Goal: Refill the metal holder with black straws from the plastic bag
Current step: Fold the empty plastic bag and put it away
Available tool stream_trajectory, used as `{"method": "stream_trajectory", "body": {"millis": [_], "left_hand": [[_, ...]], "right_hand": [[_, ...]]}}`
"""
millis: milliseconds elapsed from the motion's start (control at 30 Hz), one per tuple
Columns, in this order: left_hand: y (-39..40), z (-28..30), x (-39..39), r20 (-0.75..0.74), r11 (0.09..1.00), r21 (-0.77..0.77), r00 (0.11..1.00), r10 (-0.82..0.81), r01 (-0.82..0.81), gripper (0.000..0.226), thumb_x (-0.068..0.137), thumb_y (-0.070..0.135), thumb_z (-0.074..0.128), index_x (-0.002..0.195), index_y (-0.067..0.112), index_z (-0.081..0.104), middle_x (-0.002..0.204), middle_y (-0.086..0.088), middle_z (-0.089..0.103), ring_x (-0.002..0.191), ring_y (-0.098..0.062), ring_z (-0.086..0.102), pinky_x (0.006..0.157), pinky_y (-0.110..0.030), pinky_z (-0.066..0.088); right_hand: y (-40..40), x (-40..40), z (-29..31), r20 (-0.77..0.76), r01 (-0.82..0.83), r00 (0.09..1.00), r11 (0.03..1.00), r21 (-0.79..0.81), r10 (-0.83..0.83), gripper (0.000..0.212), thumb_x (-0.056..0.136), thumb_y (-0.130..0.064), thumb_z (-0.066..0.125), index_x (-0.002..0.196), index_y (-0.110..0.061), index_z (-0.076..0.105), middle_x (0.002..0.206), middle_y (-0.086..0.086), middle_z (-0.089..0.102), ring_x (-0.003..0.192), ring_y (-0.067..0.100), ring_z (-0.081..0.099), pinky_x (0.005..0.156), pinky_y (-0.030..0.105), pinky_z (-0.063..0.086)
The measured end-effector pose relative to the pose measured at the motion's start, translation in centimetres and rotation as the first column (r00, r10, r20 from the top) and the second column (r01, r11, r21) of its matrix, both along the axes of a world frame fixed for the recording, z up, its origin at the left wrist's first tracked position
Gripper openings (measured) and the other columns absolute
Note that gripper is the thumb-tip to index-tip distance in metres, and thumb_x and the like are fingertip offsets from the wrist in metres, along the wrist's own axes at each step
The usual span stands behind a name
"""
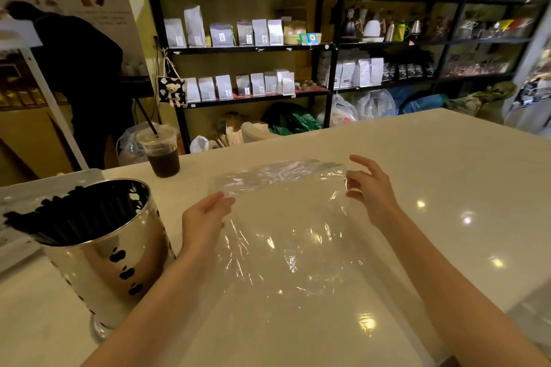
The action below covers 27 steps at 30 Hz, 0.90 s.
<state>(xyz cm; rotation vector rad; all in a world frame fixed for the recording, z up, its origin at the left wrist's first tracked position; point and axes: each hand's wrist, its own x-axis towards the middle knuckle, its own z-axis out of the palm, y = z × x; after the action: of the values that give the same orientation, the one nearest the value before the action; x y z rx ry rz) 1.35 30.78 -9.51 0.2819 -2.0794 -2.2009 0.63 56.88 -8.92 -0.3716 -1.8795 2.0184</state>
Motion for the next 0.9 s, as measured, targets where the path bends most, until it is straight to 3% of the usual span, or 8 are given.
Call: {"method": "stream_trajectory", "body": {"millis": [200,333,400,500,600,667,767,900], "left_hand": [[0.7,2.8,-0.6,-0.14,0.978,-0.207,0.988,-0.06,0.03,0.048,0.086,0.0,0.054,0.132,0.009,0.042,0.108,-0.004,0.063,0.102,-0.016,0.054,0.095,-0.032,0.04],[0.9,4.1,-1.2,-0.352,0.866,-0.481,0.935,-0.046,-0.138,0.038,0.087,0.01,0.056,0.124,0.007,0.052,0.1,-0.007,0.07,0.099,-0.016,0.06,0.098,-0.037,0.044],[0.9,4.6,-1.6,-0.47,0.783,-0.562,0.882,-0.037,-0.267,0.029,0.086,0.015,0.058,0.113,0.007,0.062,0.099,-0.009,0.072,0.087,-0.012,0.06,0.086,-0.031,0.048],[1.2,5.4,-1.5,-0.572,0.74,-0.58,0.817,-0.071,-0.341,0.021,0.084,0.016,0.06,0.102,0.008,0.068,0.098,-0.01,0.072,0.081,-0.009,0.055,0.074,-0.023,0.042],[2.0,5.9,-1.1,-0.599,0.735,-0.585,0.794,-0.107,-0.342,0.022,0.083,0.017,0.062,0.102,0.01,0.069,0.098,-0.008,0.072,0.08,-0.007,0.055,0.073,-0.02,0.04],[2.4,6.0,-1.1,-0.616,0.746,-0.578,0.776,-0.133,-0.331,0.022,0.082,0.018,0.063,0.101,0.01,0.069,0.097,-0.007,0.072,0.078,-0.007,0.055,0.071,-0.017,0.04],[2.6,6.5,-1.0,-0.669,0.766,-0.541,0.73,-0.141,-0.348,0.022,0.082,0.018,0.062,0.101,0.011,0.069,0.098,-0.007,0.071,0.083,-0.007,0.055,0.074,-0.025,0.047],[2.1,6.9,-2.1,-0.688,0.762,-0.442,0.724,0.052,-0.474,0.055,0.08,0.027,0.065,0.13,0.017,0.043,0.128,-0.012,0.047,0.115,-0.021,0.043,0.097,-0.038,0.038]], "right_hand": [[2.1,0.1,2.6,-0.045,-0.085,0.995,0.983,0.163,0.093,0.032,0.086,0.005,0.047,0.108,-0.007,0.066,0.078,0.004,0.062,0.07,0.015,0.055,0.064,0.025,0.048],[2.4,-0.1,3.7,-0.116,0.021,0.993,0.898,0.44,0.034,0.031,0.079,0.005,0.055,0.099,-0.013,0.069,0.079,0.001,0.061,0.078,0.015,0.055,0.073,0.025,0.045],[2.3,-0.4,3.8,-0.112,0.106,0.993,0.755,0.647,-0.044,0.026,0.076,0.0,0.062,0.093,-0.017,0.071,0.086,0.002,0.06,0.088,0.018,0.051,0.081,0.028,0.041],[1.7,-0.5,4.1,-0.115,0.149,0.988,0.419,0.896,-0.106,0.029,0.072,-0.011,0.071,0.1,-0.019,0.07,0.116,0.006,0.056,0.116,0.026,0.039,0.096,0.035,0.031],[0.0,-0.4,4.5,-0.162,0.117,0.98,0.336,0.935,0.111,0.041,0.071,-0.019,0.075,0.11,-0.023,0.065,0.135,0.005,0.051,0.128,0.027,0.036,0.105,0.039,0.026],[-1.4,-0.6,4.8,-0.176,0.104,0.959,0.297,0.949,0.223,0.044,0.073,-0.024,0.075,0.115,-0.023,0.062,0.136,0.002,0.051,0.128,0.023,0.039,0.106,0.034,0.024],[-2.7,-1.1,5.5,-0.19,0.096,0.944,0.328,0.94,0.268,0.032,0.077,-0.025,0.072,0.109,-0.019,0.067,0.118,0.0,0.066,0.112,0.018,0.056,0.097,0.024,0.032],[-2.2,-1.1,6.7,-0.223,0.076,0.953,0.553,0.83,0.203,0.011,0.083,-0.019,0.066,0.09,-0.014,0.073,0.084,-0.003,0.072,0.081,0.014,0.067,0.08,0.025,0.05]]}}
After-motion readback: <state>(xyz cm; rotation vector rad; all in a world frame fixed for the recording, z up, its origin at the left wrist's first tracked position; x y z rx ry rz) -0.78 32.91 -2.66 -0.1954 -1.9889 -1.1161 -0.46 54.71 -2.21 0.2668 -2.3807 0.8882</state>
